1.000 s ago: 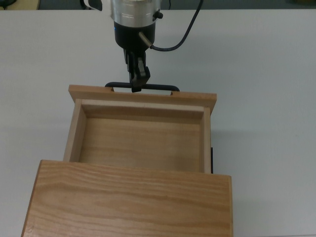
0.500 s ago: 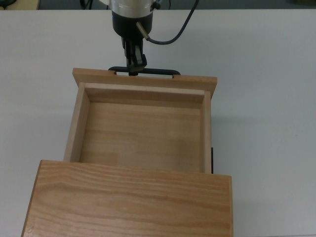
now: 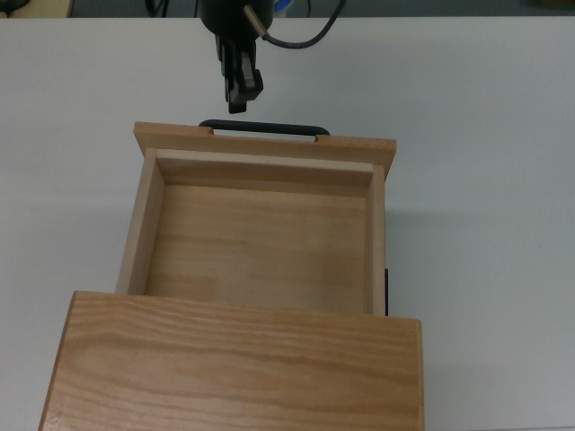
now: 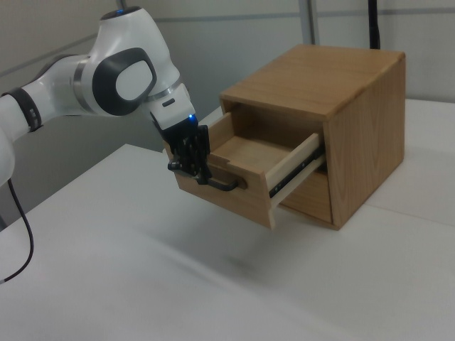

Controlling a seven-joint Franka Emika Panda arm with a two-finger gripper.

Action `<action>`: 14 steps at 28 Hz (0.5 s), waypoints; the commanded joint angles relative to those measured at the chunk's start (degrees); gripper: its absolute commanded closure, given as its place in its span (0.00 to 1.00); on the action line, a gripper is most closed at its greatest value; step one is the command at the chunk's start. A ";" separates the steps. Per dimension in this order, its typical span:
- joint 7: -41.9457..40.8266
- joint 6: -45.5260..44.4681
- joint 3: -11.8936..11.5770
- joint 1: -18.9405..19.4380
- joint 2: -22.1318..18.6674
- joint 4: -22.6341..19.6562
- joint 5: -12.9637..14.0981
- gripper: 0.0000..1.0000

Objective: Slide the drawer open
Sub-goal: 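Open the gripper and lift it up off the drawer handle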

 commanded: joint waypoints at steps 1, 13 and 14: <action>-1.62 0.49 -0.47 -0.20 -1.75 -0.66 0.50 0.84; -16.54 0.23 -0.91 -0.20 -1.93 4.97 0.41 0.00; -18.12 -0.12 -0.91 -0.20 -2.10 5.06 0.41 0.00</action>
